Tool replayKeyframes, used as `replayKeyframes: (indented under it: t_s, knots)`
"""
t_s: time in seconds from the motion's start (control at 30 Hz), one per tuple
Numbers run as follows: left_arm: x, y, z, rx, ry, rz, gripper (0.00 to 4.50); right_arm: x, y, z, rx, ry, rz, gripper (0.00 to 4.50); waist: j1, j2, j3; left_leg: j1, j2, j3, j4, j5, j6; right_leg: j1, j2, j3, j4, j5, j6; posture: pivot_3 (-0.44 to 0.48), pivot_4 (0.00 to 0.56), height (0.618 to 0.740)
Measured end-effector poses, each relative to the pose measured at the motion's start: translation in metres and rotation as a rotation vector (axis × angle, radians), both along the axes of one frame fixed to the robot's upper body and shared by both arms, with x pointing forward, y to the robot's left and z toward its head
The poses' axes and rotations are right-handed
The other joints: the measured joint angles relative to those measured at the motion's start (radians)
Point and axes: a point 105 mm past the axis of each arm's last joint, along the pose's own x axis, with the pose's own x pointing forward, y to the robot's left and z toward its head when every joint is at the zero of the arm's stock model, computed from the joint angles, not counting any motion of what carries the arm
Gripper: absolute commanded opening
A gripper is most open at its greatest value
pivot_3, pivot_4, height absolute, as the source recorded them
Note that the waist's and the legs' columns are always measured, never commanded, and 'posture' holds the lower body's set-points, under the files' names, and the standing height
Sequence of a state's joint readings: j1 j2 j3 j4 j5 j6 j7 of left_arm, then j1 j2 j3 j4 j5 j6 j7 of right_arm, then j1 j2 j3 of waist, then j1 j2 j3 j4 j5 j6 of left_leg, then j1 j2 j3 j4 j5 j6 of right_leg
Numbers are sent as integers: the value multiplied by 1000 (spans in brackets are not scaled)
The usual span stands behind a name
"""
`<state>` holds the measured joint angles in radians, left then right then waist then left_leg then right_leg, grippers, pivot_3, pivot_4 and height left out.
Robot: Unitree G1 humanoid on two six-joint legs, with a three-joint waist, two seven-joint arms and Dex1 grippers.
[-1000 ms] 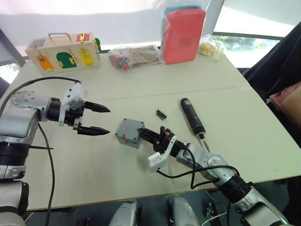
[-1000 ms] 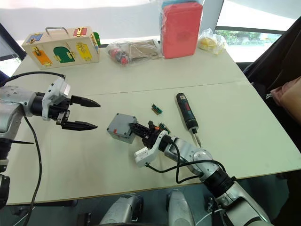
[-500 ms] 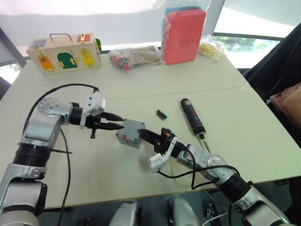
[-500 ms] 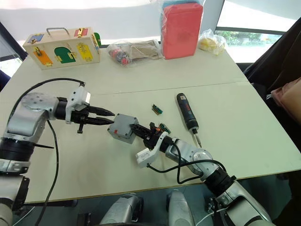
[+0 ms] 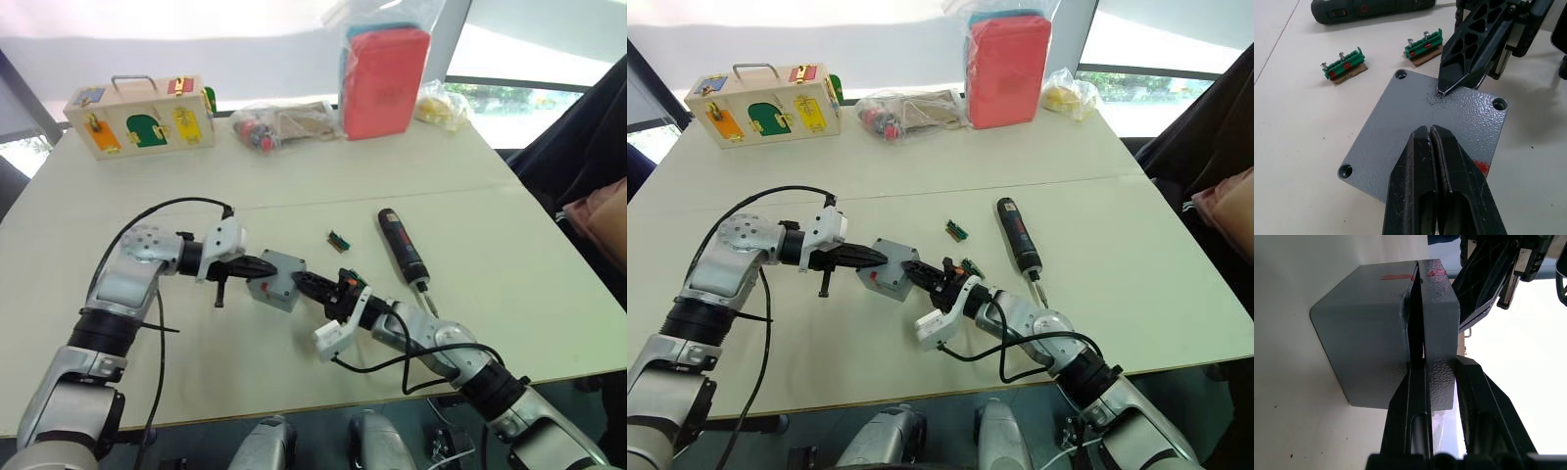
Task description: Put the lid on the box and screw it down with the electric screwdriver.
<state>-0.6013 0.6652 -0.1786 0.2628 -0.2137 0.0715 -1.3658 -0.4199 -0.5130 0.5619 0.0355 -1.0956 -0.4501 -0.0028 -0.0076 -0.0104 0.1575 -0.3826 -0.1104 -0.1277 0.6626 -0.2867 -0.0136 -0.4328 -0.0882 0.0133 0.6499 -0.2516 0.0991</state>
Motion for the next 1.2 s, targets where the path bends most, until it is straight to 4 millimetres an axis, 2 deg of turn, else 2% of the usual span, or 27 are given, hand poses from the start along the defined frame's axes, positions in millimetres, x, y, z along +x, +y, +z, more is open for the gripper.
replayKeyframes:
  t_s: [0.03,0.07,0.2,0.27,0.5,0.67,0.77,0.93,1.0,1.1,1.2]
  knots:
    - [0,0,-1,5,2,3,0,0,0,1,3,5,4,2247,0,0,0,5,0,0,-1,-1,1,5,0,0,-1,0,0,0,150,740]
    - [0,0,-3,11,7,3,0,-1,-1,2,5,12,9,2757,0,0,-2,11,0,0,-3,-1,2,11,0,0,-3,-1,1,0,150,740]
    - [0,0,-6,18,14,3,0,-1,-2,8,8,7,31,4024,0,1,-10,12,0,0,-3,-2,3,12,0,0,-3,-2,2,0,150,740]
    - [0,0,-9,27,12,-1,0,-2,-7,12,-8,-5,46,4461,1,2,-14,12,-1,0,-3,-3,3,12,0,2,-3,-2,2,0,150,740]
    - [2,3,-14,31,14,18,0,-1,-25,18,-37,22,57,4461,28,3,-17,12,-2,-1,-1,-4,5,15,-1,2,-4,-2,3,0,150,740]
    - [3,6,-18,34,27,32,0,5,-44,21,-90,37,13,4461,21,3,-17,20,-3,-1,-1,-7,11,22,-1,3,-5,-4,5,0,150,740]
    - [3,5,-20,31,30,39,0,2,-45,22,-92,61,33,4461,17,3,-17,29,-2,0,-8,-8,13,28,-1,4,-6,-6,6,0,150,740]
    - [4,2,-20,18,28,43,0,-1,-41,23,-73,113,55,4461,17,3,-18,30,-1,0,-10,-8,11,27,-1,5,-6,-6,6,0,150,740]
    - [2,2,-18,13,35,46,0,-2,-39,28,-10,211,50,4461,16,3,-18,29,-1,0,-11,-8,11,27,-1,5,-7,-6,6,0,150,740]
    - [-5,3,-16,-15,58,43,0,0,-37,44,124,372,38,3902,11,3,-17,28,0,-1,-11,-8,12,26,0,6,-8,-6,6,0,150,740]
    - [-13,5,-13,-27,91,58,0,11,-46,56,260,581,-30,2859,9,2,-16,26,0,-1,-12,-8,12,25,0,6,-11,-5,6,0,150,740]
